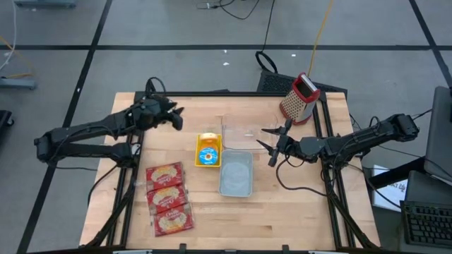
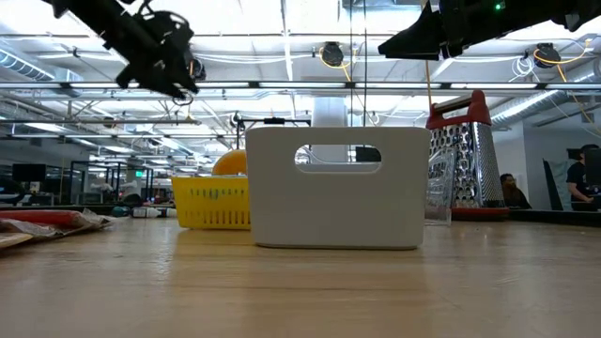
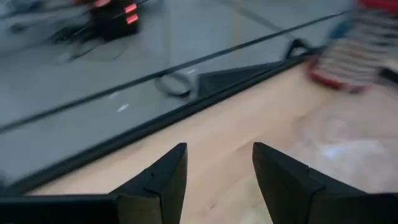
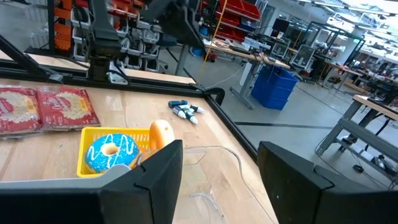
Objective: Pick & Place Food Item
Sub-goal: Put the blue food coloring bottle into the gray bin
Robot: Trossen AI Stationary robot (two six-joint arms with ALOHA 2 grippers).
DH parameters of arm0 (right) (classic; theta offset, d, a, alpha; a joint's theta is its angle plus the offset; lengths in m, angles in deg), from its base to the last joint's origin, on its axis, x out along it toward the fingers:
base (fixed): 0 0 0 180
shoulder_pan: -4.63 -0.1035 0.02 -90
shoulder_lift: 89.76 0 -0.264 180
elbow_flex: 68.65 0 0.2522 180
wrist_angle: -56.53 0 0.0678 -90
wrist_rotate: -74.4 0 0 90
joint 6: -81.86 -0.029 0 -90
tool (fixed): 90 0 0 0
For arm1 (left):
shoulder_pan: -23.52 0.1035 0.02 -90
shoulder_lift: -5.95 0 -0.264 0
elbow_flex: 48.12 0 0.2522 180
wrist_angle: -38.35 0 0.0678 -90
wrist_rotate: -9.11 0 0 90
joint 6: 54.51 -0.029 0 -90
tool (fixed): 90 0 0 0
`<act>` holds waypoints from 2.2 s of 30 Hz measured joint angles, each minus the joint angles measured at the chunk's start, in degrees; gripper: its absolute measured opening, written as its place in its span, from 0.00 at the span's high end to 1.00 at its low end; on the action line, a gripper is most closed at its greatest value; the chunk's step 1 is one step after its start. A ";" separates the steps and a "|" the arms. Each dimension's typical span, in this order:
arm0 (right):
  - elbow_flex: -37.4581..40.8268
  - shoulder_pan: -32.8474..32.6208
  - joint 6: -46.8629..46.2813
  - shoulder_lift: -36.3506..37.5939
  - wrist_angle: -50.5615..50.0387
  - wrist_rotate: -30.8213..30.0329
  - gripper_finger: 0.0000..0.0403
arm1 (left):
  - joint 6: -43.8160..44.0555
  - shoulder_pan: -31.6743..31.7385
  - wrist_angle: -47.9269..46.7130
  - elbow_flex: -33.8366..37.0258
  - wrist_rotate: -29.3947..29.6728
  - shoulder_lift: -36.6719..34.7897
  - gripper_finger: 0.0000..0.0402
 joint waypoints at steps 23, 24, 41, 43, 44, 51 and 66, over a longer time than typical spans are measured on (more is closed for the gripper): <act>0.00 0.00 -1.03 0.02 -0.09 0.00 0.51 | 26.67 15.66 -23.72 0.00 3.23 24.01 0.54; -0.01 0.00 -1.05 0.00 -0.09 -0.01 0.51 | 26.74 16.40 -24.31 0.00 3.23 24.69 0.54; 0.00 0.00 -1.07 0.02 -0.52 0.00 0.51 | 23.53 24.21 -19.87 0.00 -1.59 36.72 0.54; 0.00 0.00 -1.07 0.00 -0.57 0.00 0.51 | 23.02 25.07 -19.57 0.00 -1.05 37.83 0.54; 0.00 0.00 -1.07 0.00 -0.61 0.00 0.51 | 22.58 25.55 -19.42 0.00 -1.03 38.24 0.54; 0.00 0.00 -1.07 0.00 -1.01 -0.01 0.51 | 20.92 27.88 -16.62 0.00 -0.90 39.66 0.54; 0.00 0.00 -1.09 0.00 -1.31 0.00 0.51 | 18.28 30.36 -16.79 -0.13 -9.46 39.48 0.54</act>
